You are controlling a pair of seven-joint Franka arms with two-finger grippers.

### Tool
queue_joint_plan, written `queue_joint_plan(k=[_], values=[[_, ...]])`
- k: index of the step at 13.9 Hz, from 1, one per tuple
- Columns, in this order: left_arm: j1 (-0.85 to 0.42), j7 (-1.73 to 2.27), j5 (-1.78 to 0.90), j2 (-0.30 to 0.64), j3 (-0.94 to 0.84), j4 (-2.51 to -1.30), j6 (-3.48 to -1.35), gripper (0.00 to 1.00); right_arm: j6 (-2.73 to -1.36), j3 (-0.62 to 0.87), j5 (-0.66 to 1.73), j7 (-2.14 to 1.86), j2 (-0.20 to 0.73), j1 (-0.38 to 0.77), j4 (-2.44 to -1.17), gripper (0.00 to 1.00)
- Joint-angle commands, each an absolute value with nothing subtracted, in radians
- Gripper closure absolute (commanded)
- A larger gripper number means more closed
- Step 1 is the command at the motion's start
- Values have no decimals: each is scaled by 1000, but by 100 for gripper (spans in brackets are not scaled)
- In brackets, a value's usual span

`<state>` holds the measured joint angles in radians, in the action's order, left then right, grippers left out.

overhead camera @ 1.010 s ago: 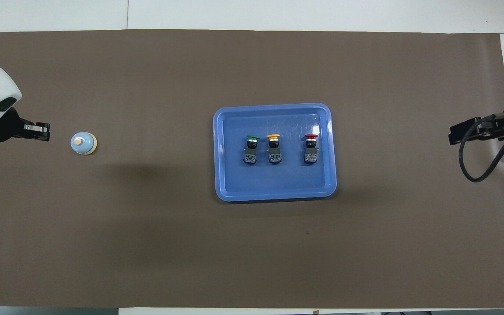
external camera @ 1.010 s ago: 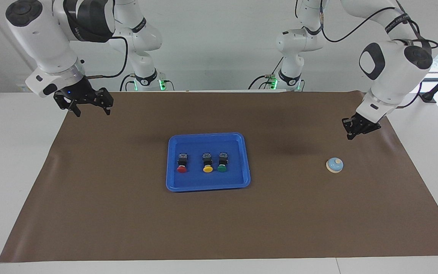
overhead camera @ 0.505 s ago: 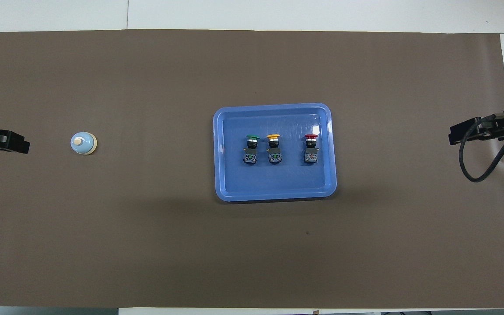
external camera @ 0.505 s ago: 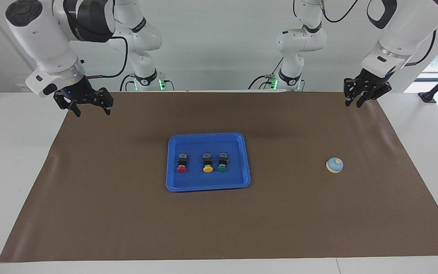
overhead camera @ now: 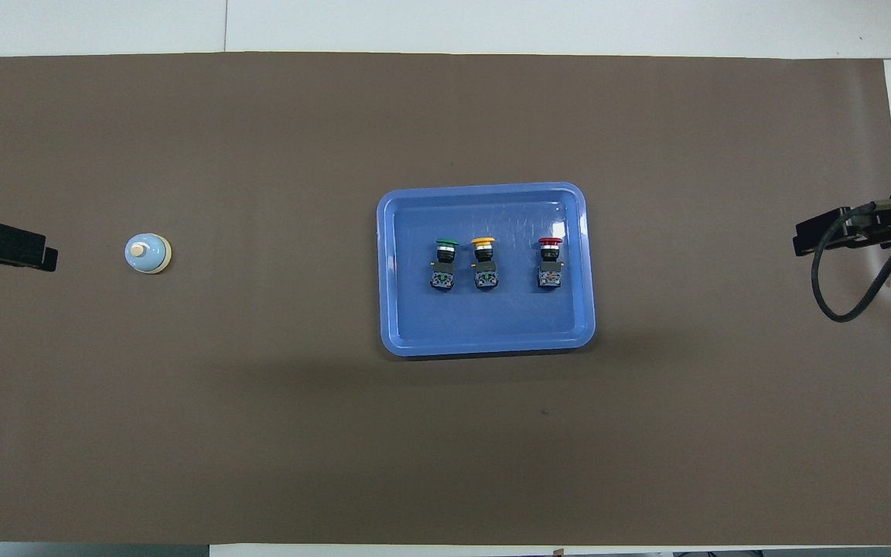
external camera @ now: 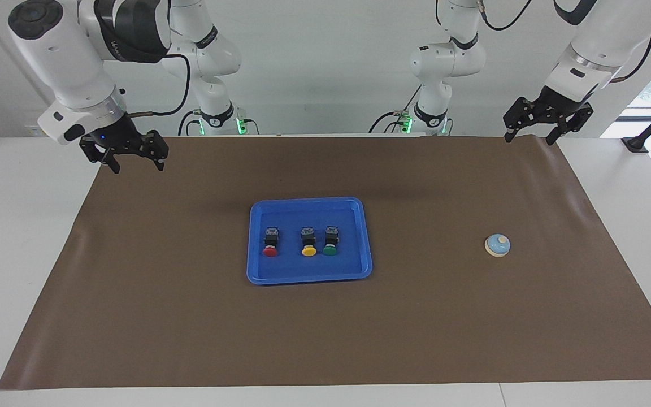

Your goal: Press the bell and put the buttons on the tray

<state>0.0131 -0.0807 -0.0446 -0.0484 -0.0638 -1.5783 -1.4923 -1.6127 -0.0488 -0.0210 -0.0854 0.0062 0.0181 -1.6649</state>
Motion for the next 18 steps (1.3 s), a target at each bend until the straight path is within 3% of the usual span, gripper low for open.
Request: queue_joint_plan(k=[1,18], values=[[-9,-63,-58,-63,-61,-1609,-1502,0,-1601,-40,-25,-97,-6,5,-1671,0],[-11,-75,-20,-78,-60,-1637,-1508,0,-1601,-40,-25,-98,-5,5,-1671,0]])
